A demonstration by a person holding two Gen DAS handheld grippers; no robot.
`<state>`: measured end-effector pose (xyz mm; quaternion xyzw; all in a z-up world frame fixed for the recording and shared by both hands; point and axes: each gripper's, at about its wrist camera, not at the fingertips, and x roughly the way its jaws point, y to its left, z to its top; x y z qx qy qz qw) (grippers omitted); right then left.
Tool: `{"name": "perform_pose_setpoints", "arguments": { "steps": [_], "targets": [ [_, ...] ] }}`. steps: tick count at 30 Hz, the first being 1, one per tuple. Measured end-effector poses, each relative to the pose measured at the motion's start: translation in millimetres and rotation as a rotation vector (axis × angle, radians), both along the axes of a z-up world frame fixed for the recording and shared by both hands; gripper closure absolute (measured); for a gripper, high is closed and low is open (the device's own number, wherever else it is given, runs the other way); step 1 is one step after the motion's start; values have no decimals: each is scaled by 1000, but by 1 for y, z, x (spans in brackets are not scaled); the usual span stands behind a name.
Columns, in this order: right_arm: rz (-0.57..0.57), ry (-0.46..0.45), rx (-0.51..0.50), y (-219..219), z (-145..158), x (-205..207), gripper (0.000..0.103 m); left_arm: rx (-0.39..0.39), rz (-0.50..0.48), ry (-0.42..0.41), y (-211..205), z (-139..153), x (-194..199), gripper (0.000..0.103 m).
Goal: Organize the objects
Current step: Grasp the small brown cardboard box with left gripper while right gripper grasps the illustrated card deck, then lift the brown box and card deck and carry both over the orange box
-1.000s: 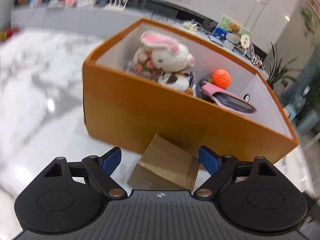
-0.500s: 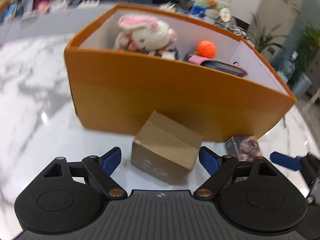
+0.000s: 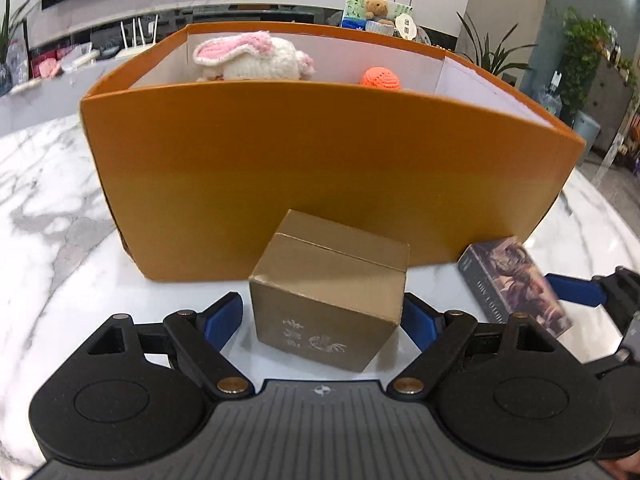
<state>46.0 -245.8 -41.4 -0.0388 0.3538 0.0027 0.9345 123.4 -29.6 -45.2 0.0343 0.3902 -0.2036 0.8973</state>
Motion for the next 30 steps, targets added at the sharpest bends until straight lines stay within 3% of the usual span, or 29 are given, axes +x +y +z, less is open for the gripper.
{"name": "perform_pose_setpoints", "arguments": {
  "steps": [1,3,4,5,14,23,30],
  "targets": [
    [-5,6,18,-3,0,1,9,11,-3,-5,-3,0,-1,4],
    [-18,10,62,-9,2,2,22,13,-5,-16,-5,0,-4,21],
    [-26,6,57,-11,3,3,35,20,2,-23,-6,1,-5,25],
    [-28,7,57,-13,5,4,39,24,6,-20,-7,2,-5,25],
    [-35,47,98,-19,13,4,41,-17,52,43,2,12,-7,26],
    [-41,72,143,-16,23,-9,42,25,65,31,16,30,-16,26],
    [-50,97,108,-14,16,-9,42,13,78,29,21,36,-16,25]
  ]
}}
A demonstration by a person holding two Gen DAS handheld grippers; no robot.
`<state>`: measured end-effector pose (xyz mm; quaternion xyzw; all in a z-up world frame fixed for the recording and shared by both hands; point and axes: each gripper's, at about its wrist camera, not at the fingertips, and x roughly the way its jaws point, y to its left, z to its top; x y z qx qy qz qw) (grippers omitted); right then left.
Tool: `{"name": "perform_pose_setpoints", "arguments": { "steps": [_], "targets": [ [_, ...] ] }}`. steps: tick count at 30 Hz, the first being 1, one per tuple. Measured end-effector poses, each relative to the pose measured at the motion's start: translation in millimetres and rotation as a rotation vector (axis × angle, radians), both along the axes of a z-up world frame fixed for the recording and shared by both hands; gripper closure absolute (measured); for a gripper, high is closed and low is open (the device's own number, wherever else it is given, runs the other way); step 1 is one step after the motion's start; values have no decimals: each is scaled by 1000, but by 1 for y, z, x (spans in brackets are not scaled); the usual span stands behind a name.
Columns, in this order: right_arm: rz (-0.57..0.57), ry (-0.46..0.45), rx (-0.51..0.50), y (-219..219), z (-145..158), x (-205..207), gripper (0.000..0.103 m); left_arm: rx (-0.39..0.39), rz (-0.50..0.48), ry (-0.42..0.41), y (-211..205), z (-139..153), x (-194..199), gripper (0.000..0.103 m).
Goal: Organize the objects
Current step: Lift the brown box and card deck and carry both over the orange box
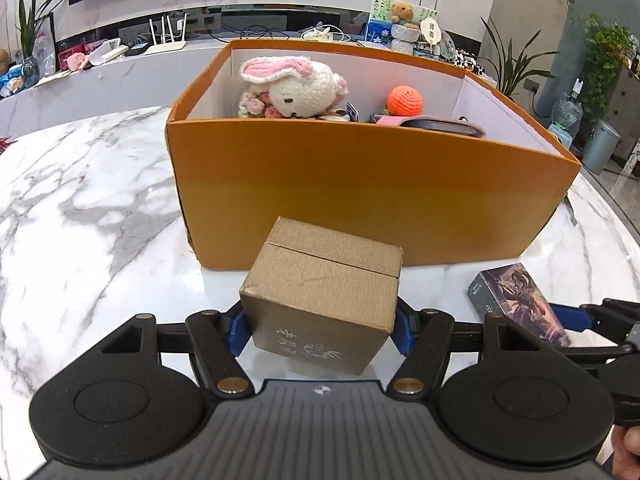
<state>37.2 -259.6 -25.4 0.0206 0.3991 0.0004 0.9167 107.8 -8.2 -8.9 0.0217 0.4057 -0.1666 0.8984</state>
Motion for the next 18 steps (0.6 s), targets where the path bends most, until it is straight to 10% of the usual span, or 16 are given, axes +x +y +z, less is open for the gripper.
{"name": "perform_pose_setpoints", "arguments": {
  "steps": [18],
  "targets": [
    [-10,-20,-5,-1,7,7,43,19,-11,3,-2,2,-1,25]
  ]
}}
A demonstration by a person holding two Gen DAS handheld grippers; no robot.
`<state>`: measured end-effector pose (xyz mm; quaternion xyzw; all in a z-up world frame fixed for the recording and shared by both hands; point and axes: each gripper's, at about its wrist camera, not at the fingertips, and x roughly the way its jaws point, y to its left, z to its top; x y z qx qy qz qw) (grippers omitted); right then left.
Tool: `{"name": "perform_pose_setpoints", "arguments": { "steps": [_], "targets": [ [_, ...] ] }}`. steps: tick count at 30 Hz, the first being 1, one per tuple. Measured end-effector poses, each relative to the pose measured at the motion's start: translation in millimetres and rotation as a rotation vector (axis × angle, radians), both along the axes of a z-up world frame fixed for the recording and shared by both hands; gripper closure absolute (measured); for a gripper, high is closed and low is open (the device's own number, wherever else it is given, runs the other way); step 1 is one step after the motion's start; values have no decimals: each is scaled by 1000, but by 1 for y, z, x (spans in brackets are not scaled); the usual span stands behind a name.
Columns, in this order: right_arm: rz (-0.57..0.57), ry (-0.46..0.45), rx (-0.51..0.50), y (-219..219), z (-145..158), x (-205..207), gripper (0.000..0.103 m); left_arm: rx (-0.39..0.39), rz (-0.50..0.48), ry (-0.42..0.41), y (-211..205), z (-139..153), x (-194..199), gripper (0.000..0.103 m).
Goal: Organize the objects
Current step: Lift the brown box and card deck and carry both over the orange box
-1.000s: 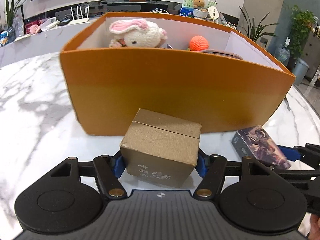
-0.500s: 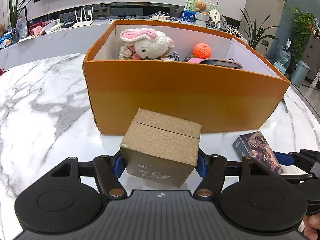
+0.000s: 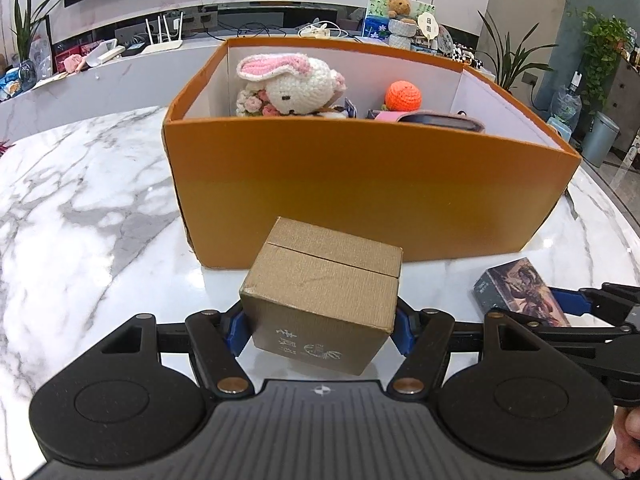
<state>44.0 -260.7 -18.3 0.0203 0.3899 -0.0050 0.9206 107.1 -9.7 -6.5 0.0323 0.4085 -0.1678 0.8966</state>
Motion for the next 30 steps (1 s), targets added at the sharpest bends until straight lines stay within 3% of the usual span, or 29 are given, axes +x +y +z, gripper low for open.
{"name": "perform_pose_setpoints", "arguments": {
  "steps": [5,10,17,24,30],
  "targets": [
    [8,-54,23,2,23,-14,43,17,16,-28,-2,15,-11,25],
    [23,-117,85,-2,48,-30,43,-26,36,-58,3,38,-26,25],
    [66,-283,77,6,96,-41,43,-45,40,-191,-2,79,-33,28],
    [86,-343,115,1,137,17,43,-57,34,-269,-22,115,18,28],
    [89,-306,158,0,132,77,43,-36,58,-217,-32,107,93,28]
  ]
}}
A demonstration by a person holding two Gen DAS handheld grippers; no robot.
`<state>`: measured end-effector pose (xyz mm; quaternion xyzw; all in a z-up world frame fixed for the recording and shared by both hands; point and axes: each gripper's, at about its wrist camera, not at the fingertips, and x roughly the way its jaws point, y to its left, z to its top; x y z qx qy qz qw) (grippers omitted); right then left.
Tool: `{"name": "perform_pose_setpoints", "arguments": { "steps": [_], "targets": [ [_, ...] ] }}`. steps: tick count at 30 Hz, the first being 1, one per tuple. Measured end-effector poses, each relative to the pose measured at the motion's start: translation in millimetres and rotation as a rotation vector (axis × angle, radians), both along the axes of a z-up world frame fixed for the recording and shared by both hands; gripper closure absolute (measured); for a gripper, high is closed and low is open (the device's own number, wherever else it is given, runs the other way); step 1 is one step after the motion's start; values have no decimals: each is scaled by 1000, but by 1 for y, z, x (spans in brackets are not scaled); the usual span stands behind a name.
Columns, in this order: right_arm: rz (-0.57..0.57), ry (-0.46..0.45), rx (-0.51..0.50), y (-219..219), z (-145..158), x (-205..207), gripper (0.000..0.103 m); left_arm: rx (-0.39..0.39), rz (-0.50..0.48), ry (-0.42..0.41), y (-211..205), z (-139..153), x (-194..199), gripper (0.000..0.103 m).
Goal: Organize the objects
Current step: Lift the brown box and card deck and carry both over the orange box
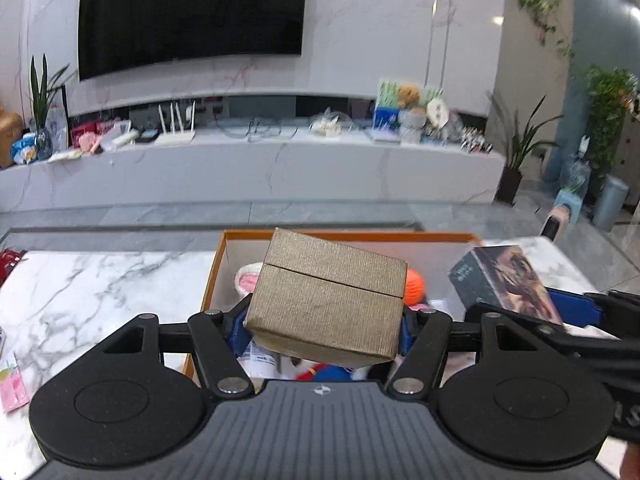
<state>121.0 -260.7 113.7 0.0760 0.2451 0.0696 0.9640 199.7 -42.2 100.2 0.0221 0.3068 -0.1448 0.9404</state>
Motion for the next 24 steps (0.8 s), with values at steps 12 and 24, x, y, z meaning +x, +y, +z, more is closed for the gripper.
{"name": "perform_pose_setpoints", "arguments": {
  "steps": [12,24],
  "targets": [
    [31,74,-47,14,-50,40,43,95,29,134,4,-51,26,28],
    [3,126,-161,20,-69,36,43,204,17,167,-3,-58,7,28]
  ]
}}
